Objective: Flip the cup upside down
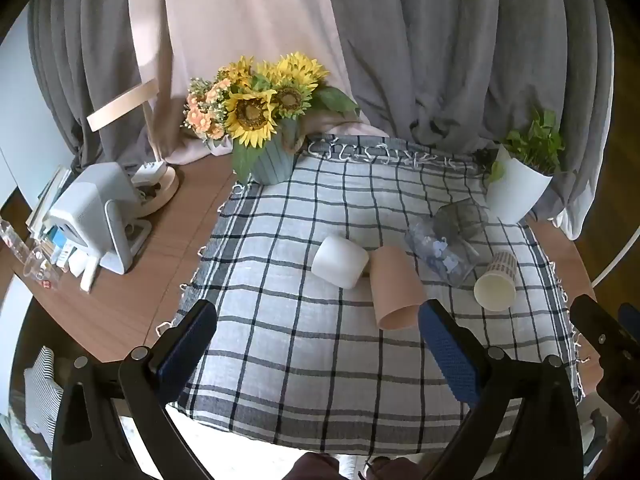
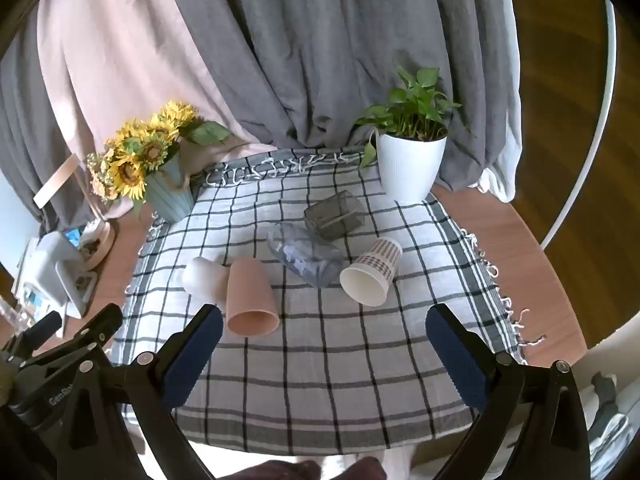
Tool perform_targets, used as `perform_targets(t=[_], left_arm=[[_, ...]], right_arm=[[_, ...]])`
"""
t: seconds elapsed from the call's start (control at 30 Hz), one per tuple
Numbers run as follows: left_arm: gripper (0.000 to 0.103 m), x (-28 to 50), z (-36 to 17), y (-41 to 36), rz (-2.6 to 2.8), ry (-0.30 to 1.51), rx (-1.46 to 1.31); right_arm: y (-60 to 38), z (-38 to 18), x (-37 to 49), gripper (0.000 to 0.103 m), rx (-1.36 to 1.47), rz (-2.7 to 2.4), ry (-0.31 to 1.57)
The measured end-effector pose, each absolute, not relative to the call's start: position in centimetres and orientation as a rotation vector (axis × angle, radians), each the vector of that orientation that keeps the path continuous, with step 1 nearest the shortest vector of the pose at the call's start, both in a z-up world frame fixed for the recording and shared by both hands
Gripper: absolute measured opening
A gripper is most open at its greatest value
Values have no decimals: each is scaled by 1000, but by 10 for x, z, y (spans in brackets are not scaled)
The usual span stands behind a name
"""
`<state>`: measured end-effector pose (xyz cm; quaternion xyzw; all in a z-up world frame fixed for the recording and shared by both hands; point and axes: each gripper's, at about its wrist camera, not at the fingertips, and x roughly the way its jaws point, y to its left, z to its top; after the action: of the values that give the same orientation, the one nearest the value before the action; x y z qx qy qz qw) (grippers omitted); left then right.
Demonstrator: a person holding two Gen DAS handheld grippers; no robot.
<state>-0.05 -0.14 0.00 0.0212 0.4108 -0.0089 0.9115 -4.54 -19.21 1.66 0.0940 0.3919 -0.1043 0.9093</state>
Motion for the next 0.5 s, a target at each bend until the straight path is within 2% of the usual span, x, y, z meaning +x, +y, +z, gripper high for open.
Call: perform_targets(t=[0.5], left_arm=[[103,0,-3,-2,-11,852,46]], right_arm=[[-193,15,-44,102,204,-212,816]])
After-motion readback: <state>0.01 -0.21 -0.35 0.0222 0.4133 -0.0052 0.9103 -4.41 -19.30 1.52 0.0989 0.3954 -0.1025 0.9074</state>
